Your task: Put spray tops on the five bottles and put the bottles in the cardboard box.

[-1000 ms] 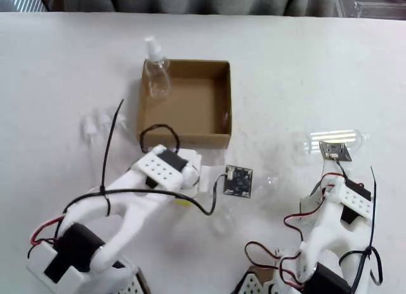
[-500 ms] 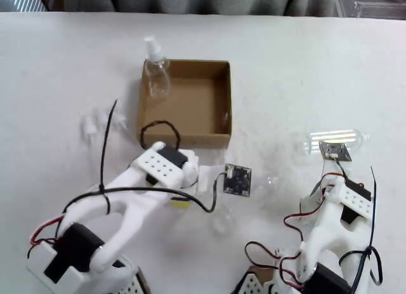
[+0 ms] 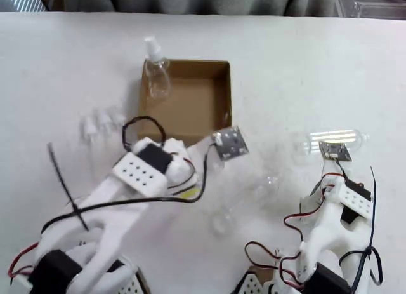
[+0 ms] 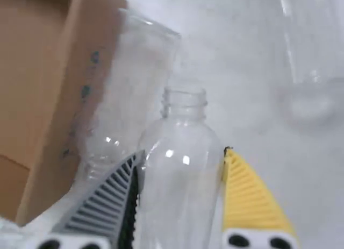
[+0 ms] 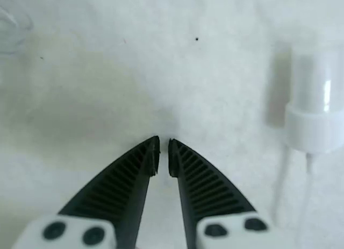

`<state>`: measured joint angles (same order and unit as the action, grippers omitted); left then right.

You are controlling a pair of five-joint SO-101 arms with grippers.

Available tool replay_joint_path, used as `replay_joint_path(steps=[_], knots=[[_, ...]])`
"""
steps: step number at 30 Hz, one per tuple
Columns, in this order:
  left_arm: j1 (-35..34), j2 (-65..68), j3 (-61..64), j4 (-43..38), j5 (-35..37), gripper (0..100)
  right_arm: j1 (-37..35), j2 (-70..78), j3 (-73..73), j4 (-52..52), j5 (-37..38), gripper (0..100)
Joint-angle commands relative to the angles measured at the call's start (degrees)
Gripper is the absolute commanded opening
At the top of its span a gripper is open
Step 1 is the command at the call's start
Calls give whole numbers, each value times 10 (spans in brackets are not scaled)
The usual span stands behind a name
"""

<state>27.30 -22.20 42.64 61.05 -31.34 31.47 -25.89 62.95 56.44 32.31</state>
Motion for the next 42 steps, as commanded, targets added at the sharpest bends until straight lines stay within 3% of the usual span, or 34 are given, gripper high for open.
replay_joint_path(steps=[1, 5, 15, 27, 36, 42], knots=[[-41, -80, 15, 2, 33, 21, -3, 0, -1, -7, 6, 15], [-77, -153, 76, -22, 82, 21, -3, 0, -1, -7, 6, 15], [-152, -339, 273, -209, 236, 23, -3, 0, 0, -7, 6, 15], [-283, -532, 306, -164, 336, 23, -5, -7, -5, -2, 6, 15], [-299, -597, 336, -160, 337, 23, 45, -102, -123, 116, 6, 15], [-299, -597, 337, -160, 337, 23, 119, -139, -217, 170, 132, 63]])
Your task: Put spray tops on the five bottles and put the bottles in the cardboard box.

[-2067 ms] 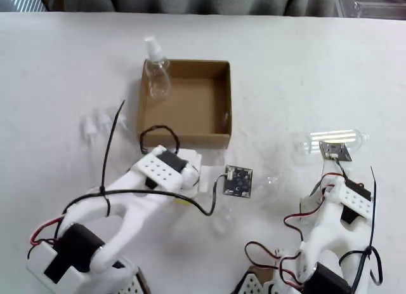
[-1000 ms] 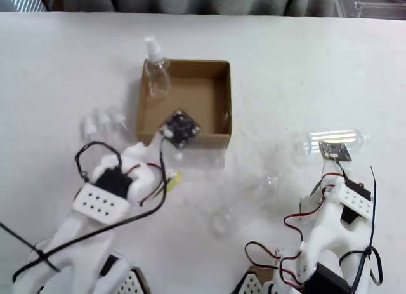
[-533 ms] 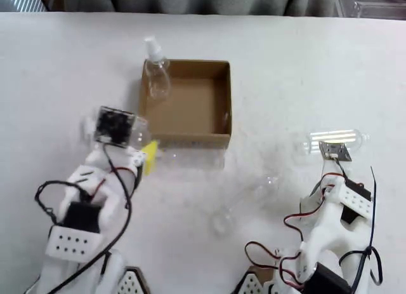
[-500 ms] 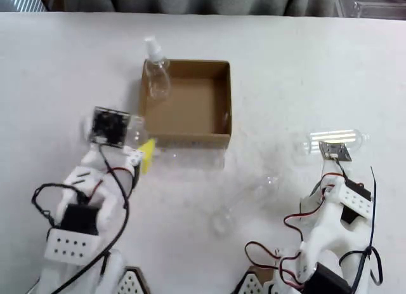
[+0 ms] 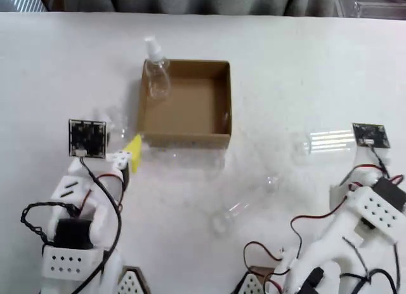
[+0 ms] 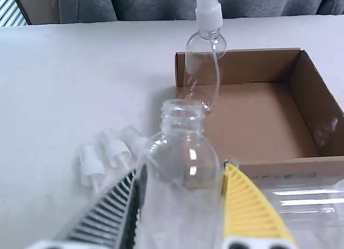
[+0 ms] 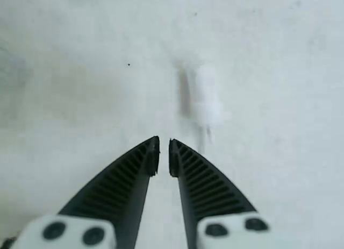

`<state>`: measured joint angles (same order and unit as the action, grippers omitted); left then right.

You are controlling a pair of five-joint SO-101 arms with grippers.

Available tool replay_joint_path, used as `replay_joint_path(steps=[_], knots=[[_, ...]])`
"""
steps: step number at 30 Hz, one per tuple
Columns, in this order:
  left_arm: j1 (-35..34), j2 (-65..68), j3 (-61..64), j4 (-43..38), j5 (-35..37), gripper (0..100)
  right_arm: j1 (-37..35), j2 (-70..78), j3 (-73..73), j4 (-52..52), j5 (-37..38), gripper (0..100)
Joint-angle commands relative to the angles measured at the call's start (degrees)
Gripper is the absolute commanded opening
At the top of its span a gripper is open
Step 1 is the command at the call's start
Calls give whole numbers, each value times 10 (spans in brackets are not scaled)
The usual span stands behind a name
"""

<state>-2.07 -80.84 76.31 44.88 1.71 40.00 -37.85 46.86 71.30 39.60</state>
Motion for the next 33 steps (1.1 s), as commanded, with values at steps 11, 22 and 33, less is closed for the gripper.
replay_joint_path(steps=[11, 22, 33], knots=[[-3, -14, 10, -1, 6, 23, 58, 115, -81, -42, 134, 114], [-3, -14, 12, -1, 6, 23, 49, 285, -128, -91, 134, 184], [-3, -14, 12, -1, 4, 23, 9, 341, -130, -91, 135, 183]])
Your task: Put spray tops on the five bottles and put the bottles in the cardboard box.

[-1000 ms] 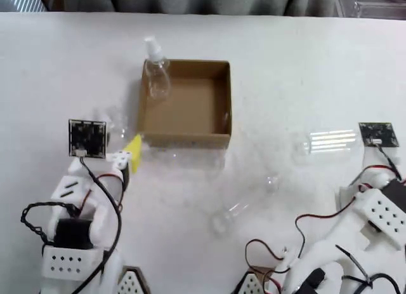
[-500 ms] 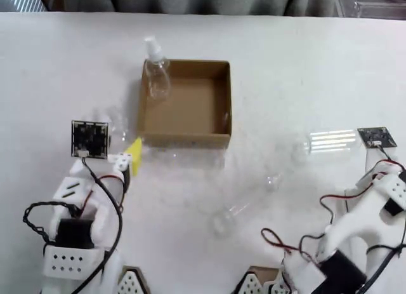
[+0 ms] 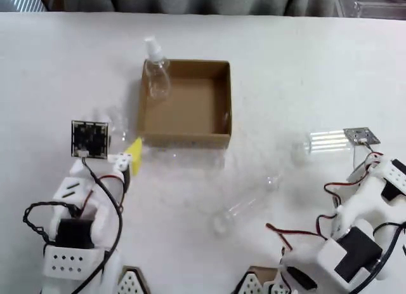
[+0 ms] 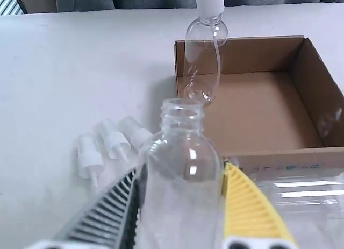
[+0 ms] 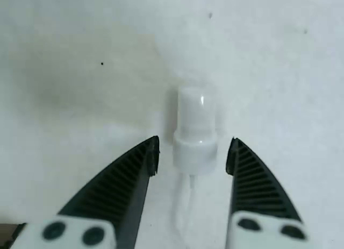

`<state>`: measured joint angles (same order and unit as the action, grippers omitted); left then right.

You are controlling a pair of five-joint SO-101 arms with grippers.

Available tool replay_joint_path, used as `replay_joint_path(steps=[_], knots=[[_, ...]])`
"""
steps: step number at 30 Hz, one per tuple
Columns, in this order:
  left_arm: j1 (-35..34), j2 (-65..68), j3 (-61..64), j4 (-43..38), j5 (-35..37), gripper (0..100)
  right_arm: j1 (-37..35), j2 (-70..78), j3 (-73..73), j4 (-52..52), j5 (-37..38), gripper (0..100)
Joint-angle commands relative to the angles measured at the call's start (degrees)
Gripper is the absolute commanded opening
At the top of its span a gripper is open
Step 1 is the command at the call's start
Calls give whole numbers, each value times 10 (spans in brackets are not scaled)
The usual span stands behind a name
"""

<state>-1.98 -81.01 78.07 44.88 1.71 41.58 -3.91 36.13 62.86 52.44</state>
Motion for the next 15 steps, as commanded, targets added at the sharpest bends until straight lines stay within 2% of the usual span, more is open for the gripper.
replay_joint_path(steps=[1, 12, 15], knots=[[-4, -12, -5, 0, 4, 23, -6, 4, -23, -7, 6, 183], [-4, -12, -5, 1, 3, 23, 15, 6, -21, -4, 56, 183], [-4, -12, -5, 1, 3, 24, 18, 7, -19, -4, 101, 183]])
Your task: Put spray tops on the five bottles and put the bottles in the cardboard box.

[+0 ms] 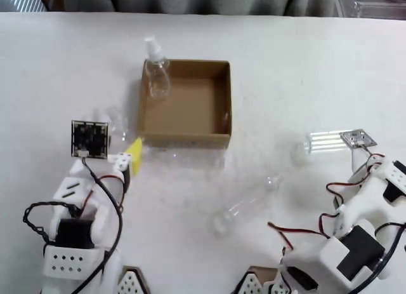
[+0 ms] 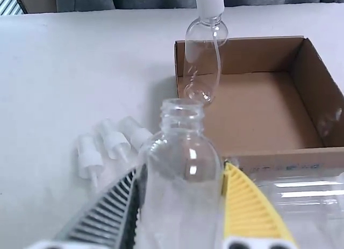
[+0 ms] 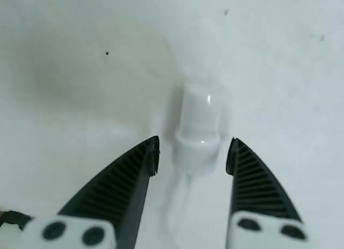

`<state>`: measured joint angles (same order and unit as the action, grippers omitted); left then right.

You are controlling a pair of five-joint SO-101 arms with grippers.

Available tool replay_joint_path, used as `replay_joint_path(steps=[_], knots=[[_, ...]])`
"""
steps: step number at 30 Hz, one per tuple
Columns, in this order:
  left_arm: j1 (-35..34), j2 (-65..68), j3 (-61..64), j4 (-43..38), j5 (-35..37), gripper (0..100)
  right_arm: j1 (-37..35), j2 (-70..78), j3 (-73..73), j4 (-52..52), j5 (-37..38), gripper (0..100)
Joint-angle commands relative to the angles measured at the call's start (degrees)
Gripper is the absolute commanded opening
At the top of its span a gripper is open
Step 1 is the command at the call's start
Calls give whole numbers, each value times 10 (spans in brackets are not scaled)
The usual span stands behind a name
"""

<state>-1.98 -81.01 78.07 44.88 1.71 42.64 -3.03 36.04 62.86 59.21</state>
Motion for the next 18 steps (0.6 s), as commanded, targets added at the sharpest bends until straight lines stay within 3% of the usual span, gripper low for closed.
replay_joint_path(steps=[1, 10, 18], knots=[[-4, -12, -5, 1, 3, 24, 12, -1, -17, -7, 38, 183], [-4, -12, -5, 2, 3, 24, 15, 0, -12, -8, 44, 179], [-4, -12, -5, 2, 3, 24, -22, 0, 11, -7, 62, 87]])
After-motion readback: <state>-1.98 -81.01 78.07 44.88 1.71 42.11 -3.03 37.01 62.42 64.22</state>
